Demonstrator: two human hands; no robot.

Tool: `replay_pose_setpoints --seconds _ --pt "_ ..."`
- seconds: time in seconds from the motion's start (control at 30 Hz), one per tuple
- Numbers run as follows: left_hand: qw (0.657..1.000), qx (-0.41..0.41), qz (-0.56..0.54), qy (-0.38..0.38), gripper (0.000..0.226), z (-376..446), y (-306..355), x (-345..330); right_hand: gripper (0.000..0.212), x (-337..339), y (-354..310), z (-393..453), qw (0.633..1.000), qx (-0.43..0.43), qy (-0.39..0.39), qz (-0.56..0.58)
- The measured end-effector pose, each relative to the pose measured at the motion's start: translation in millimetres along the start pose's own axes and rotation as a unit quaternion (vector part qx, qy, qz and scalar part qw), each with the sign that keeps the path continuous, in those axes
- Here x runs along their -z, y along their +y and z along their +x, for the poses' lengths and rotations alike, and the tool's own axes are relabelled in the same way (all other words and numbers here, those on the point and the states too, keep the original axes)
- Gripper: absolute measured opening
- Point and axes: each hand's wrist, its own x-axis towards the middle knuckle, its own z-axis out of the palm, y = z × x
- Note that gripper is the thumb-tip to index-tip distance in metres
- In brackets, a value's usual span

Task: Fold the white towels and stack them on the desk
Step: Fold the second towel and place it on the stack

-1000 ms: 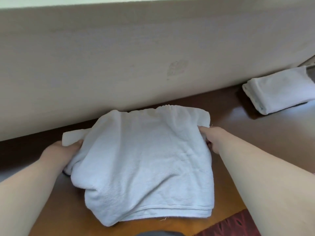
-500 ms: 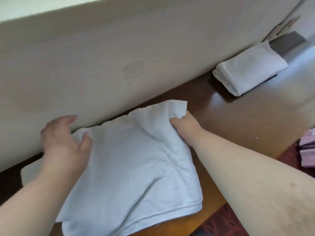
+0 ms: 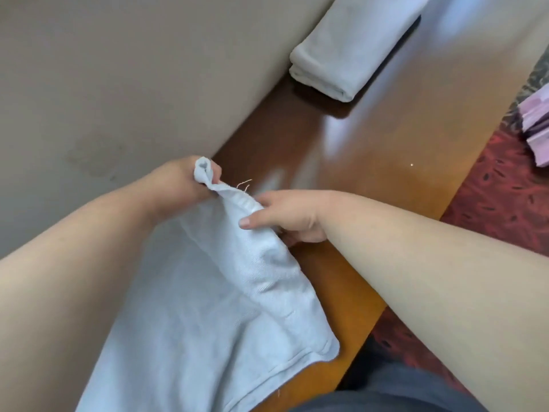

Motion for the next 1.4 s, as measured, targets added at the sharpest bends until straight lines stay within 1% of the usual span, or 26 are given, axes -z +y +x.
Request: replay_pose_setpoints --seconds 0.03,0.07,0.1,0.13,0.17,0.2,0.23,0.27,0.3,0.33,0.37,0.4,0.43,0.5,0.57,0.63,0.7,0.77,0.83,0.93,1.03,1.1,1.17,1.23,1.3,1.4 --pt "0.998 -0.005 -0.070 0.008 0.004 -4.7 -8.1 2.2 0.053 8.8 5.5 -6.7 0.997 -0.030 -0.063 -0.029" --pt "0.990 -0.001 -0.140 0.013 0.005 -3.3 -7.3 -0.4 0.050 14.9 14.1 -12.5 0.993 -0.046 -0.098 -0.054" --pt "0.978 0.009 -0.202 0.052 0.008 -5.2 1.8 -5.9 0.048 18.3 22.4 -17.7 0.989 -0.056 -0.112 -0.078" --pt "0.967 -0.002 -0.224 0.122 0.012 -4.7 8.0 -15.8 0.047 18.7 29.9 -21.4 0.986 -0.062 -0.113 -0.102" --pt "0.943 -0.093 -0.227 0.225 0.016 -1.4 6.9 -25.4 0.048 16.7 35.5 -24.0 0.985 -0.060 -0.106 -0.122" --pt "0.881 -0.132 -0.271 0.365 0.020 7.9 7.5 -25.9 0.049 13.4 39.7 -26.1 0.984 -0.055 -0.095 -0.142" --pt "0.820 -0.174 -0.271 0.473 0.033 13.9 12.1 -33.5 0.050 10.2 42.4 -28.3 0.983 -0.048 -0.075 -0.160" --pt "0.811 -0.184 -0.208 0.516 0.048 7.9 10.3 -39.0 0.051 7.9 43.1 -31.0 0.982 -0.036 -0.050 -0.180" --pt "0.865 -0.144 -0.108 0.469 0.053 -1.3 6.2 -33.0 0.049 7.6 43.9 -34.2 0.981 -0.019 -0.027 -0.190" --pt "0.933 -0.121 -0.066 0.334 0.038 0.7 10.3 -21.0 0.046 9.2 45.6 -38.5 0.983 -0.001 -0.014 -0.181" --pt "0.984 -0.070 -0.064 0.153 0.017 -4.3 19.3 -11.0 0.041 11.6 47.6 -43.8 0.989 0.013 -0.012 -0.148" --pt "0.993 -0.053 -0.098 0.038 0.005 -2.5 14.4 -2.6 0.038 15.8 49.8 -49.6 0.994 0.018 -0.023 -0.106" --pt "0.991 -0.056 -0.113 0.043 0.005 -1.8 8.5 2.2 0.037 21.1 52.5 -56.3 0.997 0.014 -0.041 -0.071" --pt "0.981 -0.049 -0.136 0.126 0.011 14.5 14.0 -2.7 0.036 35.7 61.6 -68.5 0.995 -0.004 -0.079 -0.062" --pt "0.975 -0.017 -0.104 0.193 0.028 32.5 15.9 -7.9 0.024 48.7 72.2 -77.9 0.993 -0.018 -0.081 -0.078" --pt "0.968 0.017 -0.116 0.221 0.042 50.9 11.5 -13.2 0.018 58.6 81.9 -82.8 0.997 -0.038 -0.020 -0.060" --pt "0.969 0.015 -0.129 0.211 0.040 64.6 9.7 -20.5 0.028 64.9 93.2 -82.8 0.997 -0.058 0.048 0.007" --pt "0.970 0.014 -0.134 0.204 0.035 77.9 10.5 -29.9 0.031 64.9 104.4 -79.7 0.990 -0.082 0.070 0.089" --pt "0.972 0.015 -0.123 0.199 0.033 87.6 9.3 -39.5 0.029 59.1 117.2 -74.2 0.989 -0.099 0.081 0.075" --pt "0.976 0.013 -0.089 0.198 0.034 100.1 3.7 -48.9 0.025 60.0 123.4 -67.3 0.976 -0.097 0.192 -0.020" --pt "0.959 0.006 -0.090 0.267 0.044 112.7 5.0 -42.9 0.020 82.1 113.1 -65.7 0.954 -0.072 0.292 0.013" --pt "0.948 0.012 -0.069 0.309 0.059 117.4 9.4 -42.9 0.024 102.3 107.5 -65.2 0.937 -0.064 0.341 0.047" --pt "0.953 0.009 -0.011 0.303 0.074 108.8 20.5 -57.7 0.027 114.9 105.6 -62.8 0.933 -0.084 0.350 0.015" --pt "0.961 0.006 0.055 0.271 0.076 85.1 34.4 -91.2 0.027 118.9 107.9 -57.2 0.933 -0.107 0.344 -0.008" --pt "0.972 0.011 0.105 0.208 0.072 51.5 44.6 -134.0 0.027 119.9 109.2 -51.1 0.934 -0.118 0.338 -0.017" --pt "0.983 0.045 0.137 0.117 0.072 14.3 41.3 -176.6 0.030 131.1 110.4 -53.2 0.921 -0.133 0.334 -0.151"
